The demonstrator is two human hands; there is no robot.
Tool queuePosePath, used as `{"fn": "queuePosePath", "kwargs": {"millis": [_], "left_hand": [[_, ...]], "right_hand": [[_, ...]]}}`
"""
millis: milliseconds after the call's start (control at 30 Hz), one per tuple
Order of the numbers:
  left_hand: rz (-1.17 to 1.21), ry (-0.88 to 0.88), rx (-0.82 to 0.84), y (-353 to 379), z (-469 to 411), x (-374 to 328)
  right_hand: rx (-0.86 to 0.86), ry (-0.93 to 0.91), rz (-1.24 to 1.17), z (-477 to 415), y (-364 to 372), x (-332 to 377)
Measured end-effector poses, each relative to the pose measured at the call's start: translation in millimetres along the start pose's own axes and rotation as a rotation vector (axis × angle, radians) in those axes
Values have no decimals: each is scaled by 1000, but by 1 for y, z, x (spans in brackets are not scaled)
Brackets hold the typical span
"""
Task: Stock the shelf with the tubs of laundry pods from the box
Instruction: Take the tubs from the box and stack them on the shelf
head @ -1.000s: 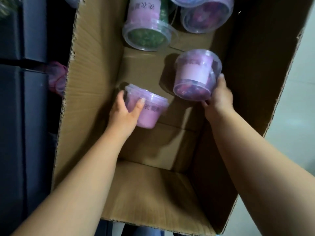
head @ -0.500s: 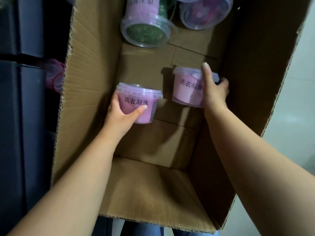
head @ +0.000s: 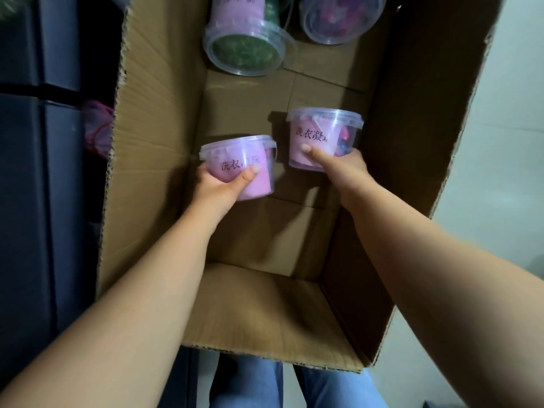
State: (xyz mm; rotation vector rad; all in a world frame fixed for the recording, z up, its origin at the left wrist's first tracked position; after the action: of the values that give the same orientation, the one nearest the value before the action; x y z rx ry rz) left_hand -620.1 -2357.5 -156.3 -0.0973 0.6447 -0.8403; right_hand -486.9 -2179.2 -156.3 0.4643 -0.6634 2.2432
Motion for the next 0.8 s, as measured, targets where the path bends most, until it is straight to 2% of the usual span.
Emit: {"fn": "queuePosePath", "kwargs": {"millis": [100,233,367,500,633,800], "left_hand": [[140,-57,-30,-14,19,0],[323,-66,-25,-31,77,-33],[386,93,45,-46,152,-84],[488,212,39,-63,221,-128],[536,306,26,-76,280,-138],[544,522,62,-97,364,-144]], "right_hand": [[75,8,-55,22,-20,13],[267,-36,-141,86,-43,50],[420,-164,-217,167,-68,99],[546,-281,-218,231,-89,144],[577,-379,-141,273,-119,163],[729,-488,-130,342,-147,178]]}}
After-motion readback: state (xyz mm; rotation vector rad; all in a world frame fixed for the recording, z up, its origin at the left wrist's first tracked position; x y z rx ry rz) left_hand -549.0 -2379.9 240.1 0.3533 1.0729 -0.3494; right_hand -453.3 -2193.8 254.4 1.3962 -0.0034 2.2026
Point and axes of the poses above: each hand's wrist, its own z-axis away from the middle knuckle, its own y-axis out of the palm, x = y × z, the point moved 5 cm from there along -z, towards the middle knuckle
